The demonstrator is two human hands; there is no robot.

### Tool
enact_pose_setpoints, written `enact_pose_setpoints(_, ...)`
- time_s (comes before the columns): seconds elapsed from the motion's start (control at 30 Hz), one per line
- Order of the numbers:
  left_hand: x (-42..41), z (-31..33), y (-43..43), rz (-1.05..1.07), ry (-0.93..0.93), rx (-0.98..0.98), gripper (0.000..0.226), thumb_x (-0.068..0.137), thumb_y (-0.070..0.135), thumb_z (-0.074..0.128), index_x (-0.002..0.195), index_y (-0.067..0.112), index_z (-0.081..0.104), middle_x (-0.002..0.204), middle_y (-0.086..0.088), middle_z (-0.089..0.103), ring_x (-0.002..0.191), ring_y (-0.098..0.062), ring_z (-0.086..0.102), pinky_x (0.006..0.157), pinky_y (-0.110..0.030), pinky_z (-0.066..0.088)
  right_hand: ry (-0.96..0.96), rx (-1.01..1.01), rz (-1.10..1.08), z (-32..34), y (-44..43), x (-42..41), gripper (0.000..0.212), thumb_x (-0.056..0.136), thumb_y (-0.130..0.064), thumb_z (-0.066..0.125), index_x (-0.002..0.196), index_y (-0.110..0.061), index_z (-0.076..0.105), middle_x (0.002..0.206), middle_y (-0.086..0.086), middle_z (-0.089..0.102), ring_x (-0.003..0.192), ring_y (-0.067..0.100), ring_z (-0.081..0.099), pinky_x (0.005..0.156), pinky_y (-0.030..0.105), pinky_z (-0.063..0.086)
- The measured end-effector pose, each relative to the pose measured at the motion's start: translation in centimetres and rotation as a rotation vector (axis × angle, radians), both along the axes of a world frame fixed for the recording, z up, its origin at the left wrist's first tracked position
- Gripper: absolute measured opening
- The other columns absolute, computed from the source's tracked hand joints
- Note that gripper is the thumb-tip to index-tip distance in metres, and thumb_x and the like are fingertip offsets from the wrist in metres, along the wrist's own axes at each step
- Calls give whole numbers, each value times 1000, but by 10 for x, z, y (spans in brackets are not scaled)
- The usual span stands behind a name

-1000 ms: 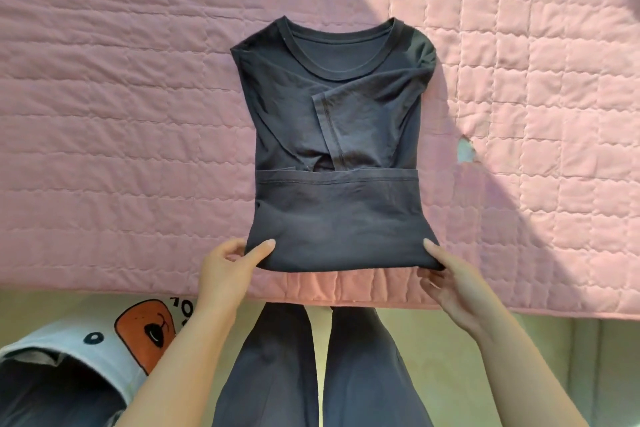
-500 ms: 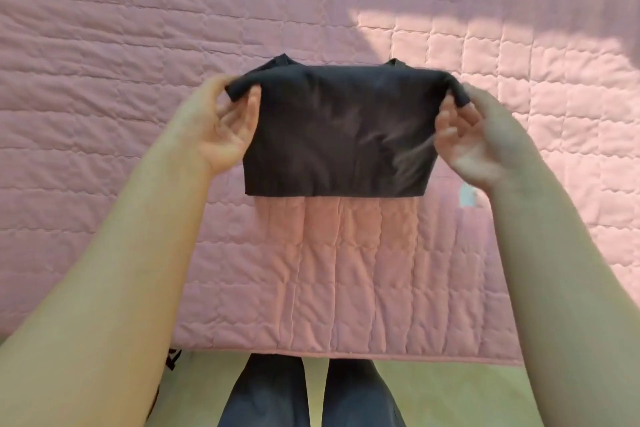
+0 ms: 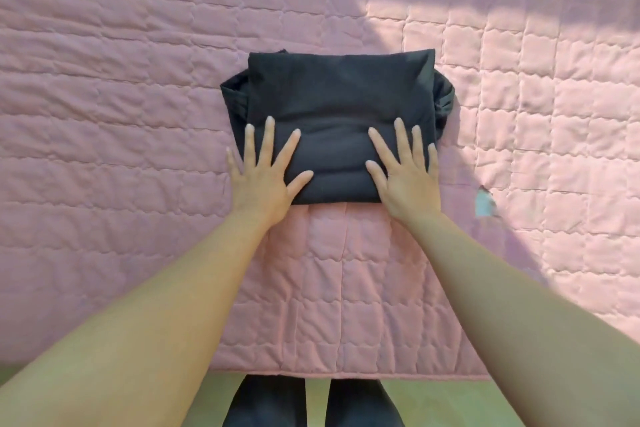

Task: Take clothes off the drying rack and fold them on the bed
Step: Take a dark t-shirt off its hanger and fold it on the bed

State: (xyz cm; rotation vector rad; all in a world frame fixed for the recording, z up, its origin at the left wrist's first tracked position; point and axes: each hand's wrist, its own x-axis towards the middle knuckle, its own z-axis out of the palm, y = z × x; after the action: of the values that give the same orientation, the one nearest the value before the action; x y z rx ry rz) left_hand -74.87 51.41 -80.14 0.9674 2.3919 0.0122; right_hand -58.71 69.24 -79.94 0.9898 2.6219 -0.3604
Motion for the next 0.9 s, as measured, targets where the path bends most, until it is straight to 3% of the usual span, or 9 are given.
enact_pose_setpoints(0.1,-5,4,-5,111,17,109,78,90,69,35,151,43,-4,160,4,-21,147,-34,-11,118,-55,7,58,1,-194,5,7,-3,57,100,-50,32,152,-40,10,162,0,-6,149,24,-2,118,46,8)
enact_pose_setpoints(0.2,-11,16,10,325,18,330,93,84,53,64,153,36,3,160,-7,-2,141,-35,18,115,-49,21,309,-72,-578,15,23,-12,62,97,-35,49,151,-20,23,156,15,21,141,30,24,113,40,22)
enact_pose_setpoints(0.3,-34,22,29,992,-197,363,92,76,43,76,148,23,22,149,-9,26,129,-33,37,109,-45,33,468,-376,-1005,21,49,-17,60,85,-43,63,132,-10,47,127,10,57,119,28,53,95,33,40)
enact_pose_setpoints(0.37,-47,23,34,1312,-423,369,80,75,46,77,136,16,36,138,-6,41,119,-30,48,101,-42,42,445,-606,-1152,26,58,-19,71,69,-56,72,121,-10,56,116,3,65,106,24,62,88,32,49)
enact_pose_setpoints(0.47,-48,24,31,1262,-640,475,62,81,38,74,131,17,44,127,1,55,110,-21,54,91,-33,45,393,-810,-1150,33,62,-20,82,61,-58,80,126,-17,53,114,-4,66,100,19,65,90,38,53)
enact_pose_setpoints(0.63,-36,30,27,1108,-639,566,34,95,34,57,124,17,52,122,2,59,112,-22,57,99,-38,47,468,-864,-1071,44,45,-27,51,87,-46,64,131,-24,55,118,-8,65,107,15,61,96,34,49)
enact_pose_setpoints(0.77,-21,35,2,1161,-605,608,49,97,41,51,138,17,44,137,2,53,123,-22,52,106,-41,42,531,-871,-1053,66,22,-27,35,93,-42,57,123,-24,57,115,-8,66,106,13,62,96,32,49)
enact_pose_setpoints(0.9,0,46,-45,1210,-500,653,56,97,45,47,144,14,40,146,-3,46,133,-22,44,112,-42,36,504,-884,-1041,84,-7,-18,40,90,-50,59,123,-27,60,114,-9,68,104,12,64,96,34,49)
